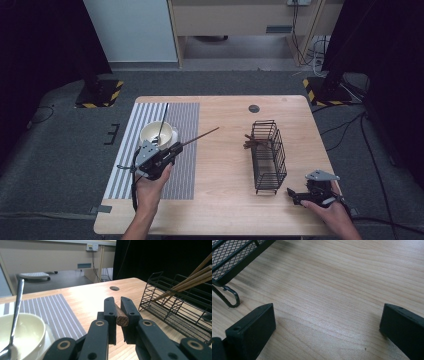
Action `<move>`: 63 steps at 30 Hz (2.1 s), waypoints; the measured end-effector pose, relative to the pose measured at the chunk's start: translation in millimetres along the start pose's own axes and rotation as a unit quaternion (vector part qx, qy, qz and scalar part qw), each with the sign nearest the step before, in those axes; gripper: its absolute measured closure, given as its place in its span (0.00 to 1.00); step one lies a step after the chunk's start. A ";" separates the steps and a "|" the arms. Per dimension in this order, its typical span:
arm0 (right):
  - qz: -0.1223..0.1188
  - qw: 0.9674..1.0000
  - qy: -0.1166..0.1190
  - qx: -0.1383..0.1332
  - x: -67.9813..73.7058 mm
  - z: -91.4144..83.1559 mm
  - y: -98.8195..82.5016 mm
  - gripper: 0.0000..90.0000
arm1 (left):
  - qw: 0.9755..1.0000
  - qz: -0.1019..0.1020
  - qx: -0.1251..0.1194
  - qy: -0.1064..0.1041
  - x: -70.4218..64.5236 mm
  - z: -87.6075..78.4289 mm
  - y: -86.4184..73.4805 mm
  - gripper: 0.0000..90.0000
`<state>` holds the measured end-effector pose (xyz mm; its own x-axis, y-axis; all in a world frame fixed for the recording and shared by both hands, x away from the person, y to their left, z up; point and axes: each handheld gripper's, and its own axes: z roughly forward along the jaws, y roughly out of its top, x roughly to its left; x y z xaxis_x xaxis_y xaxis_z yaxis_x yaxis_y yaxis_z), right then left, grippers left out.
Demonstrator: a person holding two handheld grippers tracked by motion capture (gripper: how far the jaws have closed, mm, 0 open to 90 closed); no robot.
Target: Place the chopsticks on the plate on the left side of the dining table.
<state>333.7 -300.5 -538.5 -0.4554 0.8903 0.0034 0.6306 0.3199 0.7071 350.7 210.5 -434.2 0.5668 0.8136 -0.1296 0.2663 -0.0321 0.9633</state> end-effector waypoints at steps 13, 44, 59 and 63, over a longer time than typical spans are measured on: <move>0.000 1.000 0.000 0.000 0.0 0.0 0.0 0.00 | 1.000 -0.010 0.015 0.023 13.5 -18.6 -17.2 0.92; 0.000 1.000 0.000 0.000 0.0 0.0 0.0 0.00 | 0.994 -0.098 0.005 0.041 45.2 -33.7 -41.7 0.92; 0.000 1.000 0.000 0.000 0.0 0.0 0.0 0.00 | 0.990 -0.124 0.001 0.067 64.5 -42.1 -50.2 0.92; 0.000 1.000 0.000 0.000 0.0 0.0 0.0 0.00 | 0.990 -0.122 0.000 0.071 66.4 -42.2 -51.3 0.92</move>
<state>333.7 -300.5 -538.5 -0.4557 0.8901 0.0032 0.6304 0.3202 0.7071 341.8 290.7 -482.4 0.3701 0.8706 -0.3241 0.3824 0.1752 0.9072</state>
